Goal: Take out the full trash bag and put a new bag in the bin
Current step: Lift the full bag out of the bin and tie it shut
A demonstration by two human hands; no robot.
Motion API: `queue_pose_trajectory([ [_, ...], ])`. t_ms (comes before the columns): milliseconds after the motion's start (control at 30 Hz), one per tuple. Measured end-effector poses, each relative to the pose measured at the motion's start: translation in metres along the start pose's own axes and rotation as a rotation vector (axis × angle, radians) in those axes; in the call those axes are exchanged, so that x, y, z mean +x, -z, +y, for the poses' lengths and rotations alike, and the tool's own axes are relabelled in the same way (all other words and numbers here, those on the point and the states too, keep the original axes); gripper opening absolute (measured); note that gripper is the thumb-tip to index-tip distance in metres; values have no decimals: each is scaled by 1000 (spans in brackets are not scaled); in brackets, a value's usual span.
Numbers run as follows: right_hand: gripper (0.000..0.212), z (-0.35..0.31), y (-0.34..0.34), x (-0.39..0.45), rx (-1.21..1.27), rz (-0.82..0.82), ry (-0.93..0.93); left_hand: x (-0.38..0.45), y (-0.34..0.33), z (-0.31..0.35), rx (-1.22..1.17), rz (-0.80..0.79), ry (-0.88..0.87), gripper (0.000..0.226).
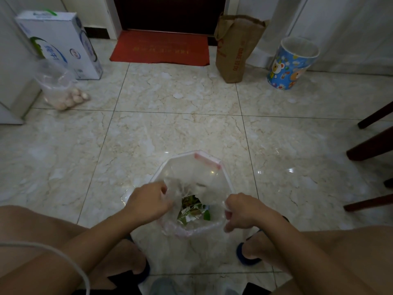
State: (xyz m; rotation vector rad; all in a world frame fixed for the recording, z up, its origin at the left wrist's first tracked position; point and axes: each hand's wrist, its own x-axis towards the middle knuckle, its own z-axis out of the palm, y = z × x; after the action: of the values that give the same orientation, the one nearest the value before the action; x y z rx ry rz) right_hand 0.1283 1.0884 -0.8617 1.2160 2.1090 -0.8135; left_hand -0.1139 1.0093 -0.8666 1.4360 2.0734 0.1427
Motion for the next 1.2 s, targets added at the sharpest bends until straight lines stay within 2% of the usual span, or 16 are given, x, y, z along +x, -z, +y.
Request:
queue_pose_trajectory([
  [67, 19, -3, -1, 3, 98, 153, -7, -4, -1, -3, -83, 334, -34, 42],
  [133, 16, -4, 3, 4, 176, 211, -34, -12, 1, -3, 17, 598, -348, 39],
  [167, 19, -4, 5, 4, 189, 204, -51, -17, 1, -3, 24, 651, -552, 28],
  [233, 25, -2, 8, 4, 170, 164, -81, -28, -4, -6, -36, 524, -876, 11],
  [267, 27, -1, 9, 5, 155, 149, -92, -33, -11, -9, -59, 389, -926, 18],
  [300, 28, 0, 10, 6, 143, 140, -99, -38, -20, -11, -63, 216, -873, 25],
  [333, 28, 1, 10, 7, 134, 135, -105, -42, -29, -11, -78, 46, -710, 31],
  [400, 26, 1, 11, 9, 125, 118, -111, -48, -49, -12, -289, -350, -125, 35],
  [467, 24, 1, 11, 9, 159, 48, -121, -49, -61, -17, -542, -655, 394, 24],
  [500, 23, 0, 11, 9, 183, -8, -130, -48, -63, -22, -629, -725, 544, 16],
  [567, 23, -2, 11, 8, 198, -95, -140, -45, -63, -31, -805, -756, 705, 15],
  [700, 22, -4, 11, 8, 172, -93, -146, -37, -73, -46, -1102, -653, 694, 31],
  [833, 23, -4, 11, 9, 169, -85, -151, -41, -87, -47, -1117, -577, 615, 56],
  [900, 23, -4, 11, 9, 167, -81, -148, -41, -90, -47, -1100, -574, 615, 59],
  [1067, 22, -5, 12, 9, 168, -91, -157, -37, -85, -36, -1062, -559, 618, 17],
  [1200, 19, -3, 12, 9, 162, -83, -170, -38, -83, -31, -1060, -316, 714, 17],
])
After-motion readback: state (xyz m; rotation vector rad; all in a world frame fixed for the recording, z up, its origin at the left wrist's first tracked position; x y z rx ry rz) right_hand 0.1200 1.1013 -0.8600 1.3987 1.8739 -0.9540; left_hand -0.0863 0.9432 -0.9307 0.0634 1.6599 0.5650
